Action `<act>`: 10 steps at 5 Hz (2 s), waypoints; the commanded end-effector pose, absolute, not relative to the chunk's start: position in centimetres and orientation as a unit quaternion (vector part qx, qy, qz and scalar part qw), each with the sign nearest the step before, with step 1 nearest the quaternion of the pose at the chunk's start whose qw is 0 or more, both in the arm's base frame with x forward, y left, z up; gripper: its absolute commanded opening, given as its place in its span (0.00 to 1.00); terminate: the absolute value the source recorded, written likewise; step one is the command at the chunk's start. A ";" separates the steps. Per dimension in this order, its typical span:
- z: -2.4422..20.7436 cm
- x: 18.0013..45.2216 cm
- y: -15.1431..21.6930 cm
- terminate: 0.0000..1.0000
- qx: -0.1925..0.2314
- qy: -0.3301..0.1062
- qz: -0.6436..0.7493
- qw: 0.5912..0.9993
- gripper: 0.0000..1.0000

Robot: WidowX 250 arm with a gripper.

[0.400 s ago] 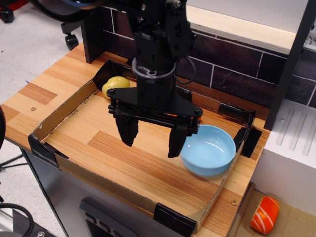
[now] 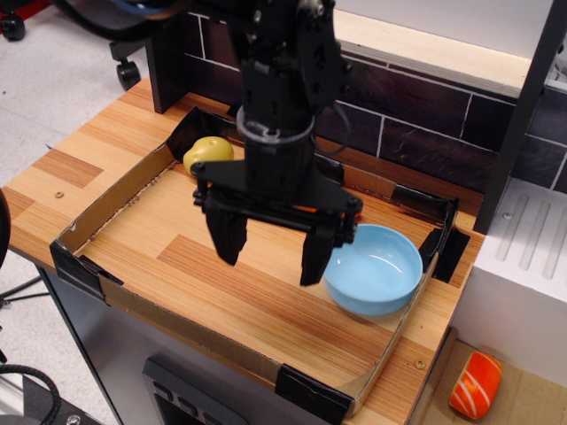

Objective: Put pear in bowl

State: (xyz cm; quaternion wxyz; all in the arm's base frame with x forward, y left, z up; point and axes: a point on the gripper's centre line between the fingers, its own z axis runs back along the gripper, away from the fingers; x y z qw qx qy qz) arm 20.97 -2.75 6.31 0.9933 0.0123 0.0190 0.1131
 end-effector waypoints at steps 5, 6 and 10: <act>9.0 31.2 6.0 0.00 -0.019 -0.066 0.262 0.963 1.00; 8.1 31.5 6.6 0.00 0.000 -0.067 0.270 0.960 1.00; 3.8 32.6 5.7 0.00 0.017 -0.054 0.279 0.959 1.00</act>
